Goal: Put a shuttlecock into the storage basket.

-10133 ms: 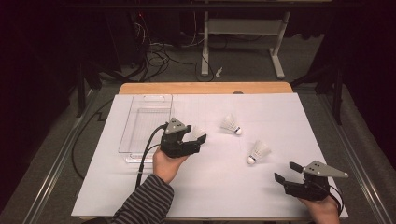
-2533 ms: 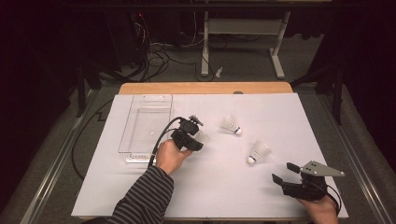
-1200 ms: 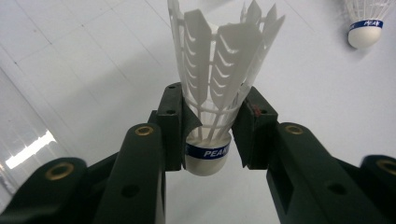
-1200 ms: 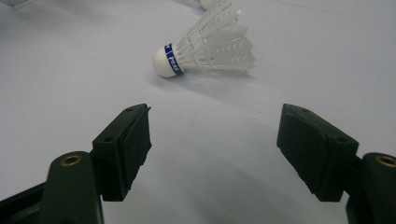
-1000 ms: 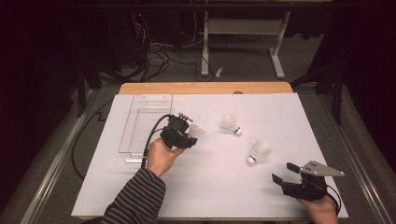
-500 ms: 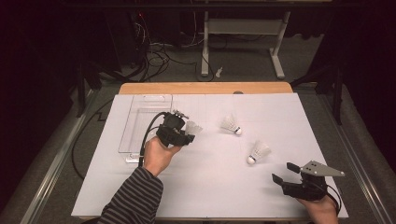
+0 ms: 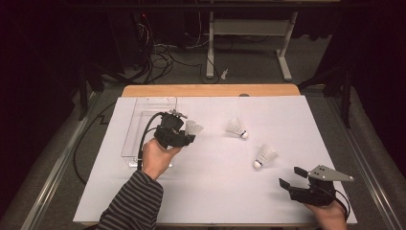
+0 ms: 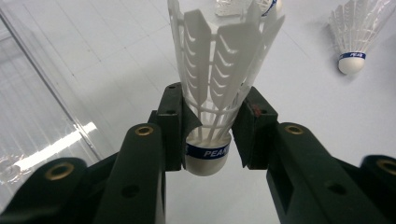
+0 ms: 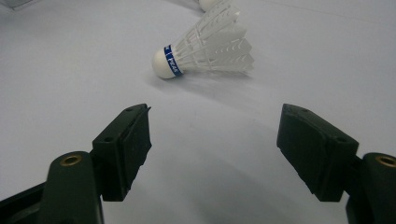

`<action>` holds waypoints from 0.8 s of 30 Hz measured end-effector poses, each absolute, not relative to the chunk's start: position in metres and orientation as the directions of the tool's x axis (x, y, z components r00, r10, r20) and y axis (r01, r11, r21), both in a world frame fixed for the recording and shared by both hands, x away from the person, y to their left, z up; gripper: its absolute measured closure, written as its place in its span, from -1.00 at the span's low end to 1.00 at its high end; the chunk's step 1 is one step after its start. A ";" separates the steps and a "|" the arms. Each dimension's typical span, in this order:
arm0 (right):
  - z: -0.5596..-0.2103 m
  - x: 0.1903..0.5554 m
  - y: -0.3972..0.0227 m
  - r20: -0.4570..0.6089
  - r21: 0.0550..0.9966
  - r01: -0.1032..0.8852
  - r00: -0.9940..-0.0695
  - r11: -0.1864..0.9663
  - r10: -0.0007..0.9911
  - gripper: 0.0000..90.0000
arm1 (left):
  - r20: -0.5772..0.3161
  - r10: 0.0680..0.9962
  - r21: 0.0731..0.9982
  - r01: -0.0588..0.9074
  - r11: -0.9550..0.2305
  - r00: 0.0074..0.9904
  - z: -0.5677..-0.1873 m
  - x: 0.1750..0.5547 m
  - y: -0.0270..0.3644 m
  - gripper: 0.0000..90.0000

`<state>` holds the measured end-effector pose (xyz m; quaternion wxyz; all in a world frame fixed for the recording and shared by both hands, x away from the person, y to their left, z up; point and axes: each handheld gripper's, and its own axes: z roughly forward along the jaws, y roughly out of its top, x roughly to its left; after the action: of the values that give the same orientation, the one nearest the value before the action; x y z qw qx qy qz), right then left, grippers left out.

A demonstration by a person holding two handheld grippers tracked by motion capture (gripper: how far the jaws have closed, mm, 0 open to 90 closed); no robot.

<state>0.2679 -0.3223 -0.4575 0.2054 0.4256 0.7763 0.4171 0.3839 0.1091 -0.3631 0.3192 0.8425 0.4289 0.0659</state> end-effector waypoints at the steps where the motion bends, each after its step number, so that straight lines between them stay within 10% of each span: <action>1: -0.457 0.268 -0.322 0.036 0.823 0.489 -0.553 0.290 0.832 -0.41 | -0.163 0.765 0.594 0.681 -0.428 0.623 -0.362 0.384 0.110 0.49; 24: -0.457 0.268 -0.323 0.036 0.822 0.490 -0.553 0.290 0.833 -0.41 | -0.157 0.793 0.612 0.688 -0.390 0.589 -0.355 0.383 0.132 0.49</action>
<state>0.2679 -0.3227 -0.4573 0.2053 0.4260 0.7763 0.4169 0.3834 0.1319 -0.3550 0.3256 0.8297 0.4462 0.0806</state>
